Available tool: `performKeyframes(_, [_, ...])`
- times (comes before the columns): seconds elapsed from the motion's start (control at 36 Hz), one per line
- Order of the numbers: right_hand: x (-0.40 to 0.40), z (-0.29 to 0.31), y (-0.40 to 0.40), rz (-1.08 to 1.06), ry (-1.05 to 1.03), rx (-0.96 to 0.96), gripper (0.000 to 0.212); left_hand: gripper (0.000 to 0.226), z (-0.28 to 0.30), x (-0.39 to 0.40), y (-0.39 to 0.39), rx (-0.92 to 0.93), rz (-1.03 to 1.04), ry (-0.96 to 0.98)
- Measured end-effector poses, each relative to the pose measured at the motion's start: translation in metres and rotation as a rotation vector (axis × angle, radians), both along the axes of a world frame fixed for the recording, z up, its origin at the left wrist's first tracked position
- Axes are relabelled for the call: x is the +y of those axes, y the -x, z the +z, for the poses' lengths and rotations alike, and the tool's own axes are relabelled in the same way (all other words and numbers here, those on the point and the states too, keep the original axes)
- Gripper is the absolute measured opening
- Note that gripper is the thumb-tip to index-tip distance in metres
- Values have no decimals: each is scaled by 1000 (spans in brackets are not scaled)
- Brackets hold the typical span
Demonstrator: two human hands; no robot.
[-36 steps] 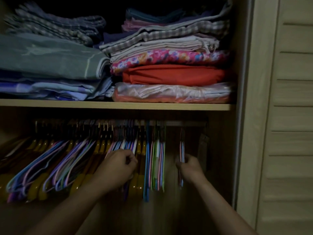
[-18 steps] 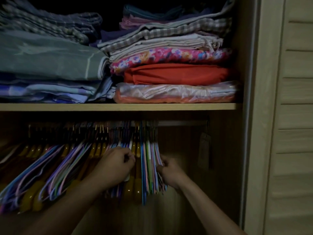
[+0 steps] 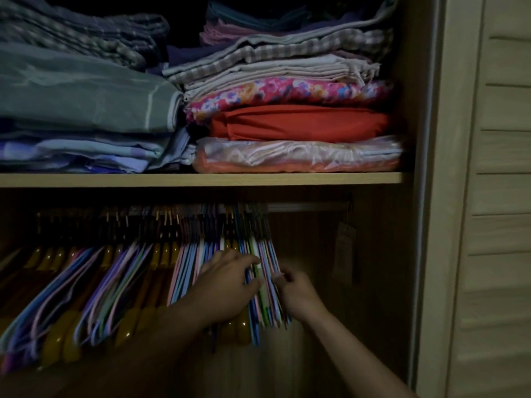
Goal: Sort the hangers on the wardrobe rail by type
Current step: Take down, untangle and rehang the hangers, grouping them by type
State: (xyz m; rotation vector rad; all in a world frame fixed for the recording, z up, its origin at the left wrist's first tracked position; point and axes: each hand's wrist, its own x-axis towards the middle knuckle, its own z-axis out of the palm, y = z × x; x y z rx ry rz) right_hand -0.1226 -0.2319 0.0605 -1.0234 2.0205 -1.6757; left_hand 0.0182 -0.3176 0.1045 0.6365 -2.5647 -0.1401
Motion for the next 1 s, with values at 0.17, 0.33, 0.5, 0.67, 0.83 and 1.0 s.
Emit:
performKeyframes(0.17, [-1,4,8,-29,-28,-47,26,44,0,0,-4,-2,-14,17])
performKeyframes(0.33, [-7,6,13,-98,9,-3,27,31,-3,-7,-6,29,-34,8])
performKeyframes(0.5, [-8,34,31,-253,43,82,31,25,-4,-7,-17,165,-148,-53])
performKeyframes(0.67, [12,3,46,-342,0,27,28,35,-17,23,-46,388,-371,-449])
performKeyframes(0.83, [64,-42,26,-417,100,90,29,15,-90,53,-63,194,-667,-966])
performKeyframes(1.0, [61,1,39,-495,68,90,30,32,-141,52,-37,-7,-624,-889])
